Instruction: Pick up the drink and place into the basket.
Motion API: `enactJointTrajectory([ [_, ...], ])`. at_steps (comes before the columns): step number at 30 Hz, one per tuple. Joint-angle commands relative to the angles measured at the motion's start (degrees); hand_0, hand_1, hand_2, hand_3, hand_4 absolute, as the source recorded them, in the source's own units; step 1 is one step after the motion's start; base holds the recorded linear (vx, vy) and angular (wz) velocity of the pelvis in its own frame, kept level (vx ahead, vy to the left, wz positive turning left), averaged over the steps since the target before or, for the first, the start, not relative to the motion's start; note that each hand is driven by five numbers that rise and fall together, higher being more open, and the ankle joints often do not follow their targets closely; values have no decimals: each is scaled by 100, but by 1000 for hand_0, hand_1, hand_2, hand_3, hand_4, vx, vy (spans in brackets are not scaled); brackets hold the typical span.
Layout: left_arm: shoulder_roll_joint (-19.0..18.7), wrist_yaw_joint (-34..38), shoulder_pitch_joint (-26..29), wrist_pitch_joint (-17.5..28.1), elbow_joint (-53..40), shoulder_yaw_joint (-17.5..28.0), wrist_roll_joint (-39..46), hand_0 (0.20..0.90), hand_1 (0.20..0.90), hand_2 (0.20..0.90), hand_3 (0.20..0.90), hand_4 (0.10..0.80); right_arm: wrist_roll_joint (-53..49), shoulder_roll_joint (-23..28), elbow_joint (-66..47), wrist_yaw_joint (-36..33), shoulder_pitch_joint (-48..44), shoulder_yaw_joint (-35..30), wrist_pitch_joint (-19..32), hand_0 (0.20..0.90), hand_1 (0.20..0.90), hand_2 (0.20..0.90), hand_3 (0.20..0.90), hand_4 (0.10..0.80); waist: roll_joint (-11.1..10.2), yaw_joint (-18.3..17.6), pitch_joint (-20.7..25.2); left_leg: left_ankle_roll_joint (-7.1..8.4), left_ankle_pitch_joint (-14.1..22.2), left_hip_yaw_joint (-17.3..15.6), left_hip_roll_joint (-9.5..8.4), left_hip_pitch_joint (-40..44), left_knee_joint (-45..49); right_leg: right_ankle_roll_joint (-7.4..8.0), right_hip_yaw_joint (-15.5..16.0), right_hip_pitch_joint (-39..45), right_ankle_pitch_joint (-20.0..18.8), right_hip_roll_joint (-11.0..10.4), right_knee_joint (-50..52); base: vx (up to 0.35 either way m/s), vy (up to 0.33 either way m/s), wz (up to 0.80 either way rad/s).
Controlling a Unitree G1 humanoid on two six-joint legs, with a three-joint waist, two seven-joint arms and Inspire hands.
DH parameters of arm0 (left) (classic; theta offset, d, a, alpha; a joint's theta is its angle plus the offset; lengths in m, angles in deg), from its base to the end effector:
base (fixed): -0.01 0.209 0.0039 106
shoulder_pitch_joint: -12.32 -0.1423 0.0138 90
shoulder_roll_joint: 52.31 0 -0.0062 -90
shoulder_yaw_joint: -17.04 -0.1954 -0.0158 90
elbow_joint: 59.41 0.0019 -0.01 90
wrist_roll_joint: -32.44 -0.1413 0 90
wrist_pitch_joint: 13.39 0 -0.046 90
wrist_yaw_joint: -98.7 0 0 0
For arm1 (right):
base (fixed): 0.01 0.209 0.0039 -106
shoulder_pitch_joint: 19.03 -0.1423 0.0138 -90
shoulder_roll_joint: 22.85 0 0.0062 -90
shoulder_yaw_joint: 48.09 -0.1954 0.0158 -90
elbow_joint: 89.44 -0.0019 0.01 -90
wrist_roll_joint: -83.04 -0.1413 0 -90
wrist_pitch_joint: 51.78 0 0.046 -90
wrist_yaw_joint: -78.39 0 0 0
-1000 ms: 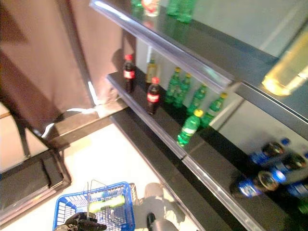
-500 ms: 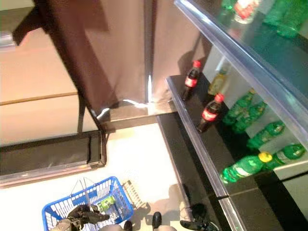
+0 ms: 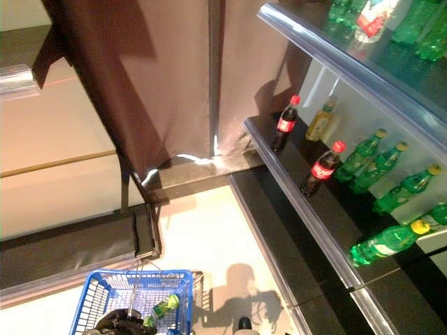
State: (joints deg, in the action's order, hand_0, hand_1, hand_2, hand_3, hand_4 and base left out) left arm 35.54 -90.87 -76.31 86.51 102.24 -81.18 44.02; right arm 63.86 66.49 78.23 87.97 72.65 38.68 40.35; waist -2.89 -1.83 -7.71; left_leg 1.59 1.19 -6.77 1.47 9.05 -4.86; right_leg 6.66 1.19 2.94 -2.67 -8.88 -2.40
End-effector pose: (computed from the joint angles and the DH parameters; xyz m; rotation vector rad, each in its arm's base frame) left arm 0.0853 0.2557 -0.1182 0.1151 1.0565 0.0251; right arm 0.0398 -0.2524 -0.1298 0.1897 1.2533 -0.3129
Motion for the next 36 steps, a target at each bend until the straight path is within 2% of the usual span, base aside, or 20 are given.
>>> enactJointTrajectory([
  [1, -154, -234, 259, 566, -229, 251, 86, 300, 300, 300, 200, 100, 36, 323, 48, 28, -25, 105, 92, 900, 900, 900, 900, 800, 142, 107, 83, 35, -59, 372, 178, -436, 293, -81, 15, -67, 368, 284, 587, 57, 129, -31],
  [6, -144, -311, 360, 509, -369, 131, 62, 300, 300, 300, 200, 100, 18, 258, -94, -95, -60, 227, -18, 900, 900, 900, 900, 800, 81, 133, -126, -53, -12, 291, 164, -601, 419, 25, 55, -345, 309, 140, 802, -32, 106, -10],
  [8, -222, -242, 610, 367, -596, 21, -33, 300, 300, 300, 200, 100, -395, 136, -288, -210, -199, 343, -20, 900, 900, 900, 900, 800, -31, 149, -424, -156, -21, 258, 145, -840, 453, 259, 22, -812, -69, -7, 967, -271, 10, -2],
  [9, -254, -213, 685, 316, -652, 9, -74, 300, 300, 300, 200, 100, -474, 114, -343, -172, -249, 354, 9, 900, 900, 900, 900, 800, -54, 132, -508, -163, -35, 203, 148, -890, 404, 307, 23, -903, -183, -24, 894, -411, -8, -10],
  [11, -341, -6, 746, 262, -714, 48, -36, 300, 300, 300, 200, 100, -332, 63, -425, -86, -406, 376, -27, 900, 900, 900, 900, 800, -122, 246, -595, -115, -45, -46, 158, -950, 272, 422, 501, -1013, -443, -177, 621, -378, -2, -54],
  [13, -412, 140, 684, 262, -673, 186, -62, 300, 300, 300, 200, 100, -191, 104, -366, 51, -522, 369, -109, 900, 900, 900, 900, 800, -83, 329, -485, -150, -111, -310, 248, -1034, 187, 419, 645, -1060, -426, -271, 792, -314, -19, -204],
  [16, -453, 189, 654, 279, -512, 214, -38, 300, 300, 300, 200, 100, -163, 137, -304, 32, -526, 362, -144, 900, 900, 900, 900, 800, -47, 366, -332, -198, -69, -429, 273, -1077, 245, 384, 719, -965, -439, -438, 822, -220, -63, -121],
  [19, -493, 252, 624, 265, -331, 252, 131, 300, 300, 300, 200, 100, 52, 197, -239, -3, -528, 342, -159, 900, 900, 900, 900, 800, -51, 403, -179, -119, -29, -597, 332, -1078, 278, 418, 988, -917, -710, -725, 607, -206, -153, -85],
  [22, -532, 239, 628, 229, -286, 281, 167, 300, 300, 300, 200, 100, 54, 229, -223, 5, -519, 378, -158, 900, 900, 900, 900, 800, -43, 394, -156, -84, 11, -680, 386, -1023, 295, 441, 1026, -842, -638, -728, 526, -95, -111, -89],
  [24, -523, 196, 651, 306, -188, 299, 259, 300, 300, 300, 200, 100, 15, 279, -151, -43, -575, 364, -206, 900, 900, 900, 900, 800, -24, 346, -117, 24, -15, -689, 515, -981, 330, 444, 964, -746, -571, -671, 292, -137, -285, -131],
  [26, -345, 303, 572, 403, -148, 306, 391, 300, 300, 300, 200, 100, 99, 339, -33, -151, -571, 340, -355, 900, 900, 900, 900, 800, 21, 277, -36, 134, -102, -464, 602, -853, 277, 412, 648, -529, -362, -444, 102, 16, -295, -63],
  [27, -294, 284, 522, 386, -176, 327, 432, 300, 300, 300, 200, 100, 121, 379, -43, -147, -545, 350, -408, 900, 900, 900, 900, 800, 35, 298, -21, 153, -83, -221, 550, -805, 290, 373, 527, -432, -314, -401, 58, 118, -167, -41],
  [29, -195, 236, 444, 419, -185, 363, 365, 300, 300, 300, 200, 100, 206, 430, 2, -119, -522, 341, -431, 900, 900, 900, 900, 800, 61, 341, 9, 197, -69, 57, 492, -707, 284, 315, 407, -266, -267, -361, -32, 116, -77, -53],
  [32, -75, 215, 335, 516, -145, 361, 264, 300, 300, 300, 200, 100, 175, 448, 72, -150, -417, 208, -371, 900, 900, 900, 900, 800, 121, 285, 52, 290, -91, -65, 556, -493, 229, 247, 536, -55, -173, -336, -30, 136, -41, -38],
  [33, -44, 230, 286, 525, -186, 317, 164, 300, 300, 300, 200, 100, 141, 407, 43, -124, -353, 156, -309, 900, 900, 900, 900, 800, 140, 268, 59, 340, -121, -128, 601, -418, 221, 260, 691, -26, -163, -383, 34, 96, -16, 4],
  [36, -63, 211, 239, 620, -137, 344, 225, 300, 300, 300, 200, 100, 190, 375, 43, -47, -319, 93, -203, 900, 900, 900, 900, 800, 176, 250, 113, 344, -94, -167, 585, -262, 107, 260, 796, 90, -111, -392, 14, 69, 9, -3],
])
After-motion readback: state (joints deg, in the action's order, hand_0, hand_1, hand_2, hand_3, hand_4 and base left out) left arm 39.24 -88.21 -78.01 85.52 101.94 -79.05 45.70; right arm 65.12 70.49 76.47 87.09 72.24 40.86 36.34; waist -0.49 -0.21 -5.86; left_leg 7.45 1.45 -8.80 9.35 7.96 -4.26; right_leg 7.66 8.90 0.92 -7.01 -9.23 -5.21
